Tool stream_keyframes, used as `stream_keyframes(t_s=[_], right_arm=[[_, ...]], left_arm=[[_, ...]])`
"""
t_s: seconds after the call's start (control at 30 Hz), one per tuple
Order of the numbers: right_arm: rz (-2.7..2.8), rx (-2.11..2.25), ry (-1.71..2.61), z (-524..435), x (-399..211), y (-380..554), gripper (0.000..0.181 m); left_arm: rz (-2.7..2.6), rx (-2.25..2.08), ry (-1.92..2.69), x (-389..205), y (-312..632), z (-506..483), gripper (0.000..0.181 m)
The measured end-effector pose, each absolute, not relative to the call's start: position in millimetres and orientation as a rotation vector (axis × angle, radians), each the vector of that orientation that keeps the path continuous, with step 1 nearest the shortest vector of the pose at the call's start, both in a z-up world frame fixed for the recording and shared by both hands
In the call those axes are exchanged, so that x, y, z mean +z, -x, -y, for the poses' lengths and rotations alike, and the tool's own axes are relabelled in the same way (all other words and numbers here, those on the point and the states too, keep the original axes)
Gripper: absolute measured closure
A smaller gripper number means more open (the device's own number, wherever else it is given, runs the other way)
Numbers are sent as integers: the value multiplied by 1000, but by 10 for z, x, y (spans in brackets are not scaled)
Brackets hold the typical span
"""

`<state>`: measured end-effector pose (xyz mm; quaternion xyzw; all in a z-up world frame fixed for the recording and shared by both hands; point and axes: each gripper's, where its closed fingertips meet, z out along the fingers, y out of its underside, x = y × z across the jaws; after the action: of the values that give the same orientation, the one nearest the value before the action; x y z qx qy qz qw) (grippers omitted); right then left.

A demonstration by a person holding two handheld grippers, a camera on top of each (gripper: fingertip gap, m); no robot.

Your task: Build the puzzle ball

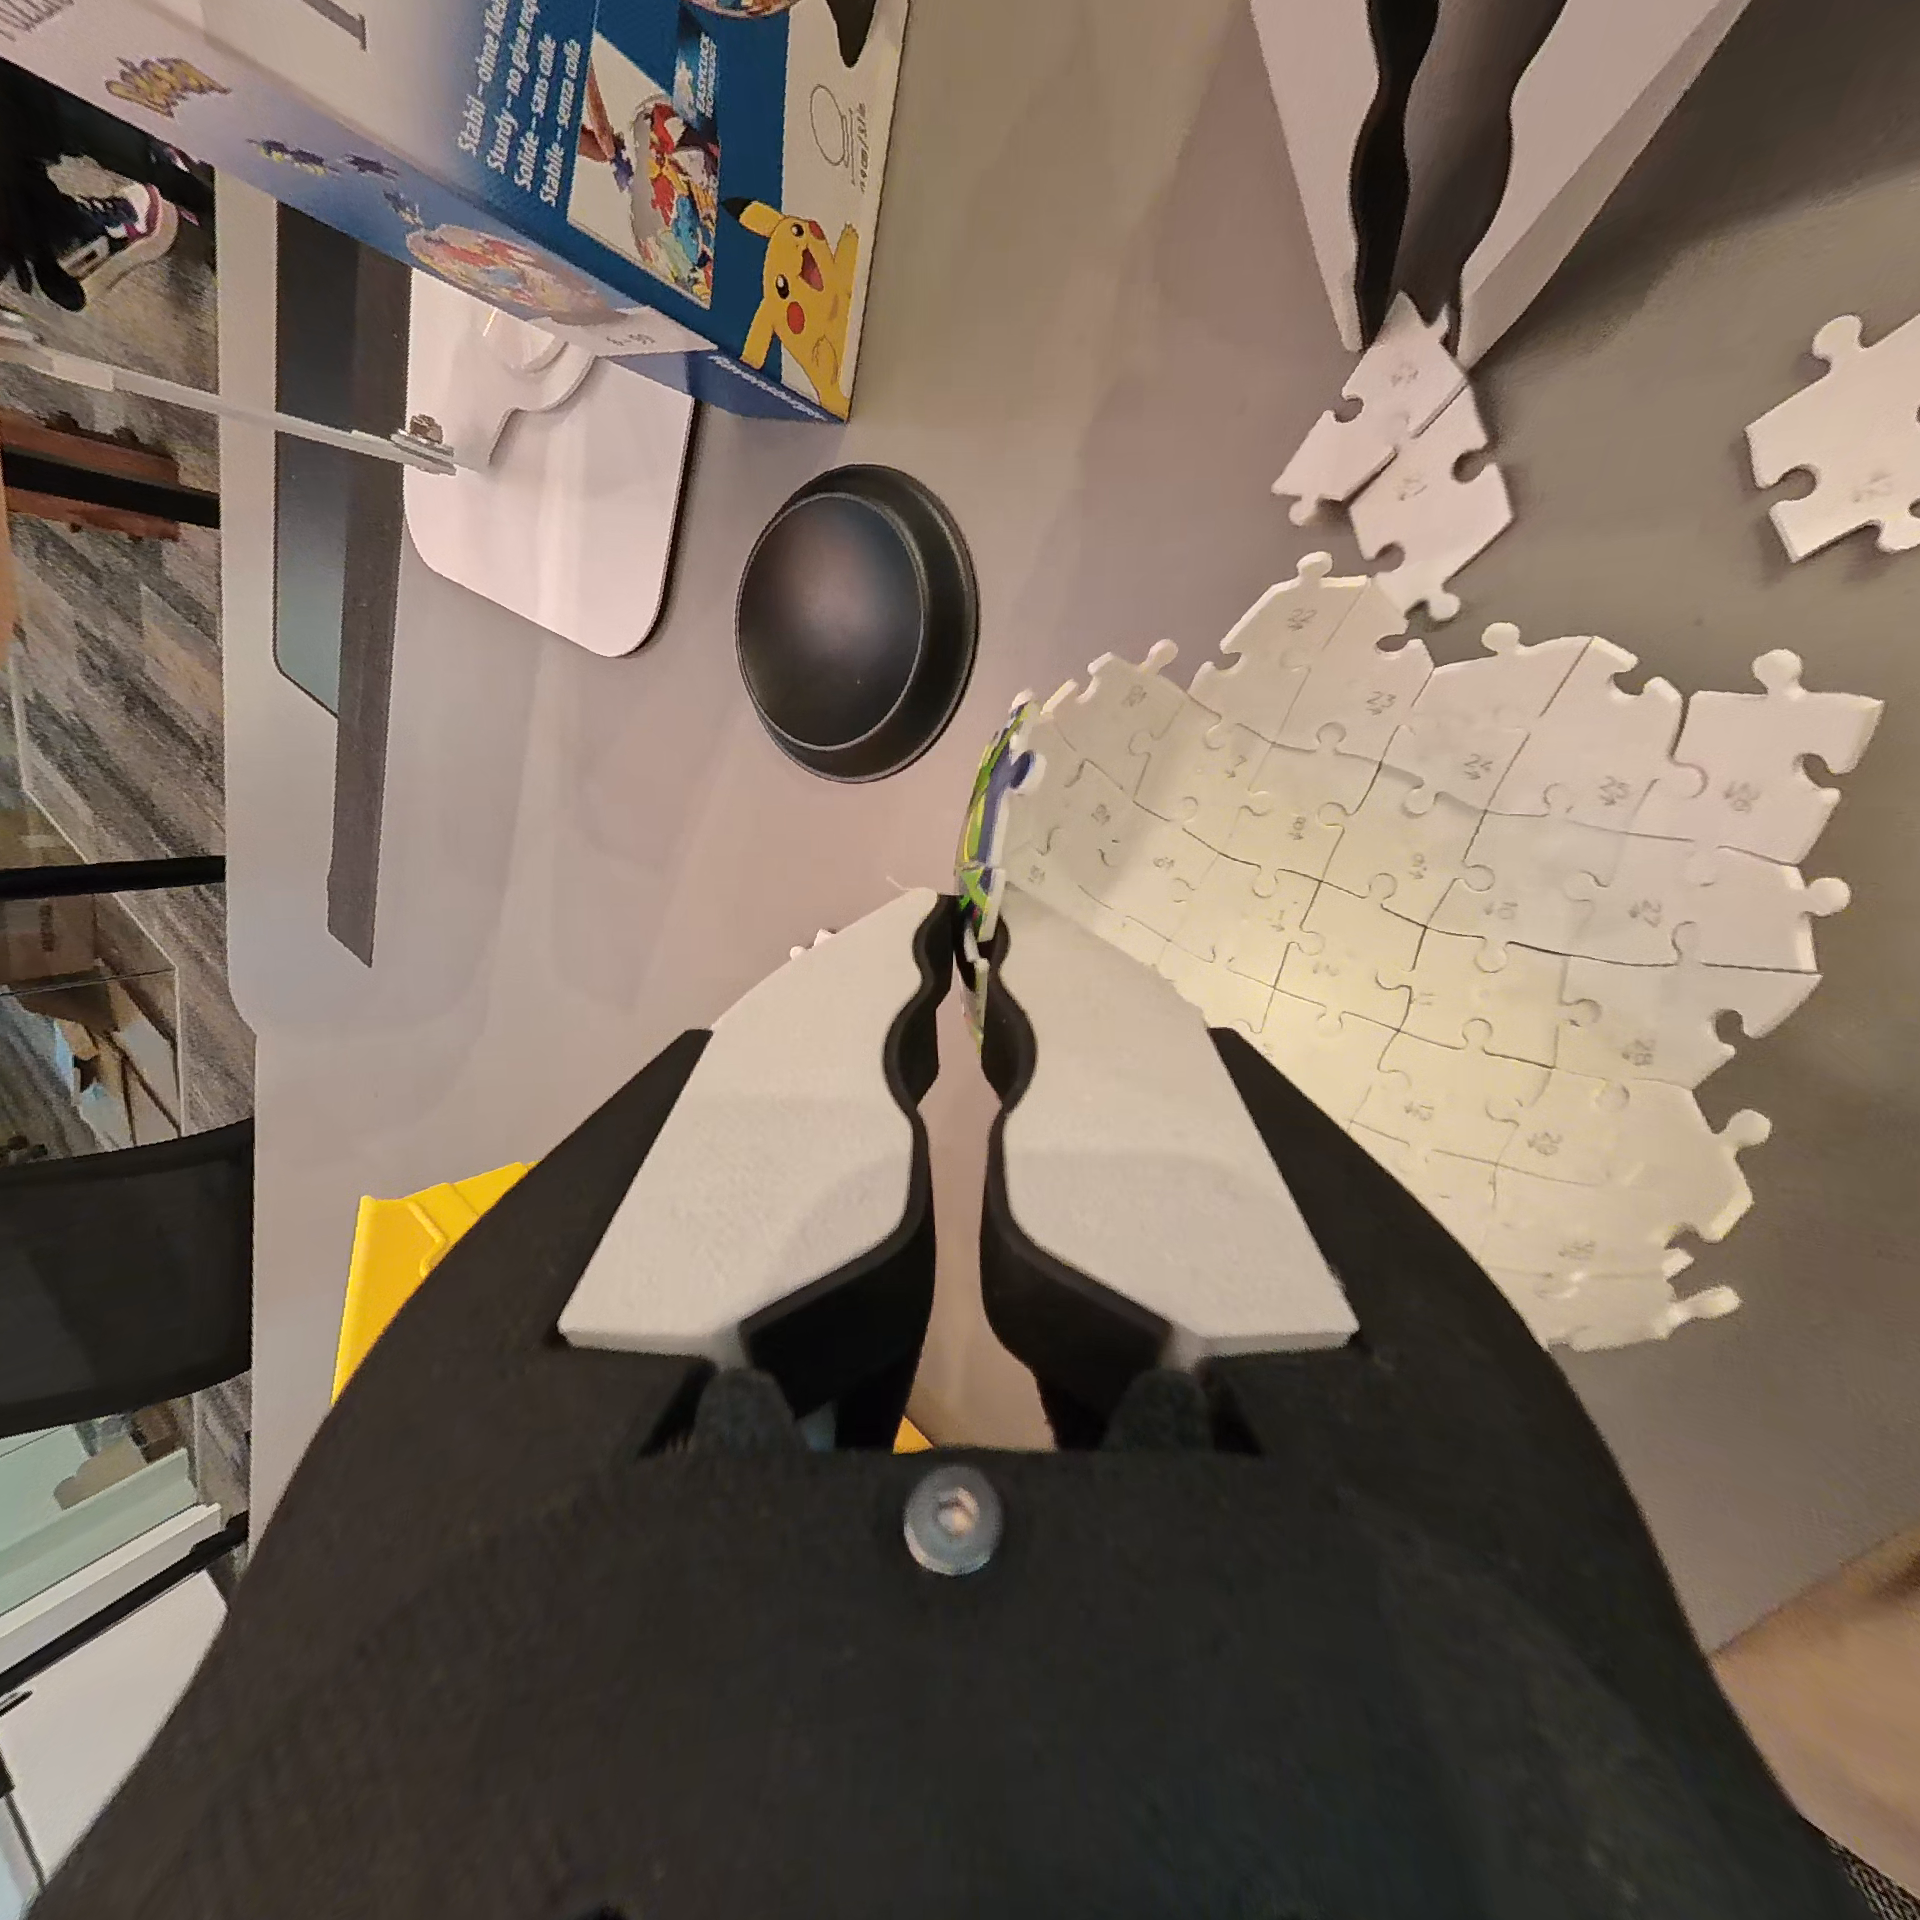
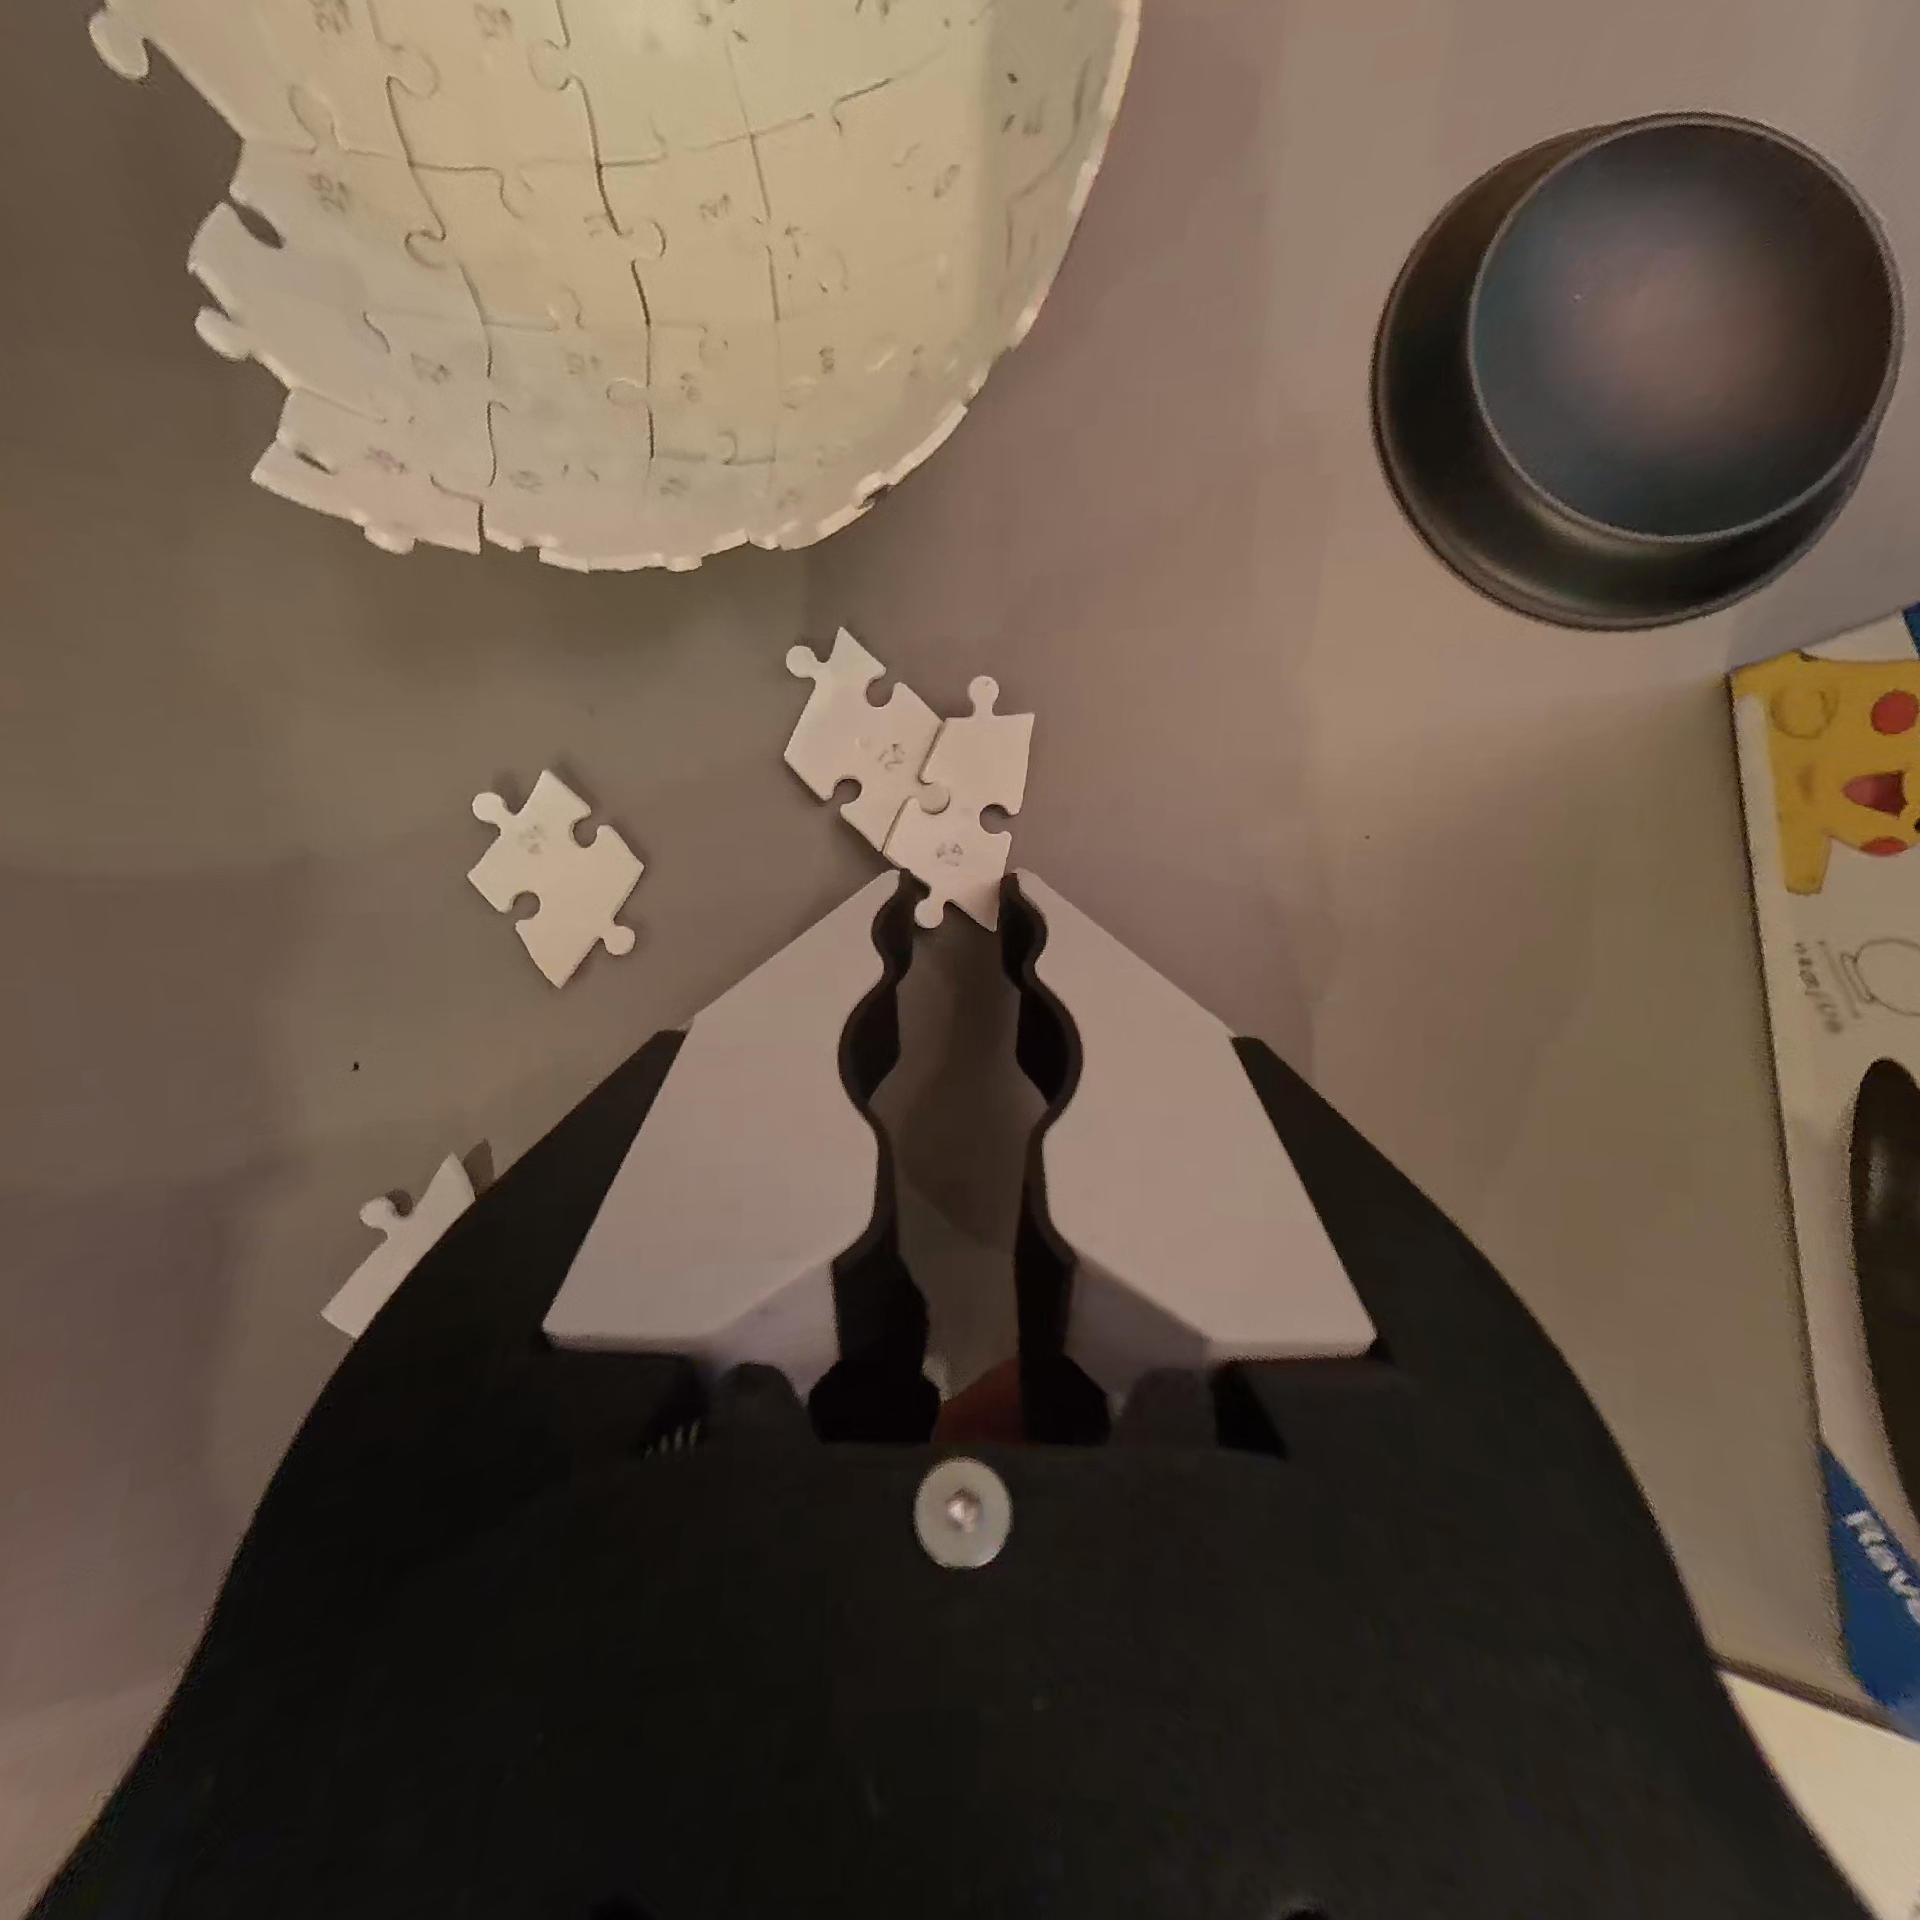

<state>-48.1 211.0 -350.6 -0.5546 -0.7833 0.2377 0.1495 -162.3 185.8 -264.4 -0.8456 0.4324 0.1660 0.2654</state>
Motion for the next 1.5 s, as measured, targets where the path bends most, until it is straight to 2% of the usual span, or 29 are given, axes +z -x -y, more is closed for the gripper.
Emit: stream_keyframes(t_s=[0.83,1.13,1.5], right_arm=[[1719,665,1848,-2291,-3289,335,167],[1756,541,1866,-2344,-3409,265,167],[1815,591,1733,-2281,-3272,410,167]], left_arm=[[-1421,465,2506,-2794,1553,-2067,179],[-1477,495,2564,-2863,1533,-2167,178],[-1517,521,2552,-2890,1453,-2212,178]])
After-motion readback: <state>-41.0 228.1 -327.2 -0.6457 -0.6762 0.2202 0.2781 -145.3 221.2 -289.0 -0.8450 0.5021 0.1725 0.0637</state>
